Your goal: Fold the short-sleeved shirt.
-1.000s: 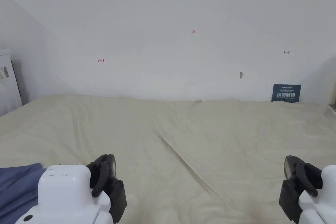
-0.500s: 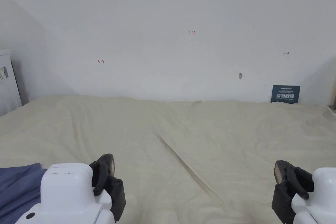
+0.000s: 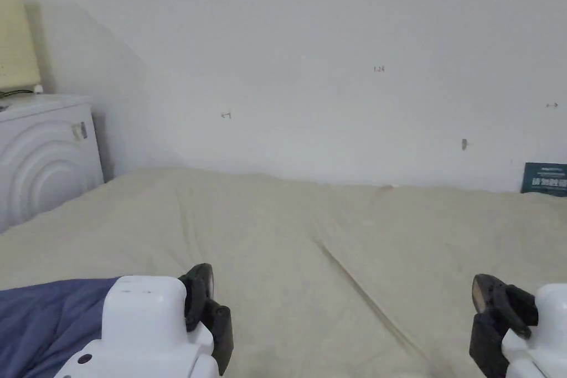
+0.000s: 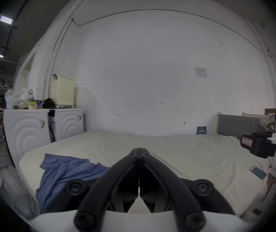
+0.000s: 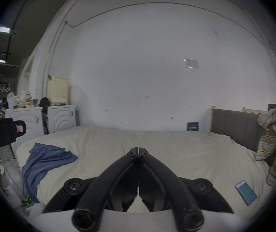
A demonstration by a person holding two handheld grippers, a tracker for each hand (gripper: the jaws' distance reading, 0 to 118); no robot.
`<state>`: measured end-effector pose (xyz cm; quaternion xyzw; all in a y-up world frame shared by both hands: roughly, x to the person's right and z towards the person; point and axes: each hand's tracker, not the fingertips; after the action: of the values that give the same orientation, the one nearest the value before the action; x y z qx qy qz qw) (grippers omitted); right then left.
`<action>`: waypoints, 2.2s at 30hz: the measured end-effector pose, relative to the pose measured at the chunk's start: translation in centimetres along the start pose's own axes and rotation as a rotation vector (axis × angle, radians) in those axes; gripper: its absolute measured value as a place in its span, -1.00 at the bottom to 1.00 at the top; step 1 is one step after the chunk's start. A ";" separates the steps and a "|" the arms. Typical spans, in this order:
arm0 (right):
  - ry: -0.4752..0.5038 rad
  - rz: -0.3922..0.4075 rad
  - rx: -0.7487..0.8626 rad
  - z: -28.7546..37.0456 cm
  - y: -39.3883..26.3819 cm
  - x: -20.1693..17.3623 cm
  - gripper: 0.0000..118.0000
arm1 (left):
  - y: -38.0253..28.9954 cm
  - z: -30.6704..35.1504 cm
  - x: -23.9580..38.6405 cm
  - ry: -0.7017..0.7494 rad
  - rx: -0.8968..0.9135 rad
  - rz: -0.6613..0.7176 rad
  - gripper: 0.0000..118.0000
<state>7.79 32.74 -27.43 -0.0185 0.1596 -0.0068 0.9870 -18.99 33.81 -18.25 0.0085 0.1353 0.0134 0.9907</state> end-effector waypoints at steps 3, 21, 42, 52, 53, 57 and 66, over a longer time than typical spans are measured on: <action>0.107 -0.002 -0.001 -1.2 0.3 -3.2 -1.00 | 0.6 1.3 -2.5 0.092 0.010 -0.007 -1.00; 0.630 0.038 -0.100 -3.4 -2.4 -21.3 -1.00 | -1.7 7.6 -14.6 0.528 -0.084 -0.001 -1.00; 0.634 0.168 -0.317 -12.0 -9.1 -24.3 -1.00 | -16.0 -11.3 -22.3 0.316 -0.543 0.165 -1.00; 0.620 0.180 -0.400 -14.6 -11.0 -23.8 -1.00 | -18.3 -15.1 -25.8 0.350 -0.608 0.274 0.79; 0.626 0.149 -0.406 -14.7 -11.0 -23.6 -1.00 | -18.2 -15.3 -25.8 0.352 -0.601 0.266 0.97; 0.614 0.142 -0.410 -15.0 -11.0 -23.5 -1.00 | -17.9 -16.6 -26.5 0.372 -0.593 0.291 1.00; 0.637 0.167 -0.434 -14.8 -11.6 -23.6 -1.00 | -20.2 -19.4 -26.2 0.387 -0.776 0.219 0.80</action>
<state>-19.33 21.09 -33.64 -0.2105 0.4564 0.1021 0.8585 -48.97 13.10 -30.29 -0.3523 0.3015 0.1693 0.8697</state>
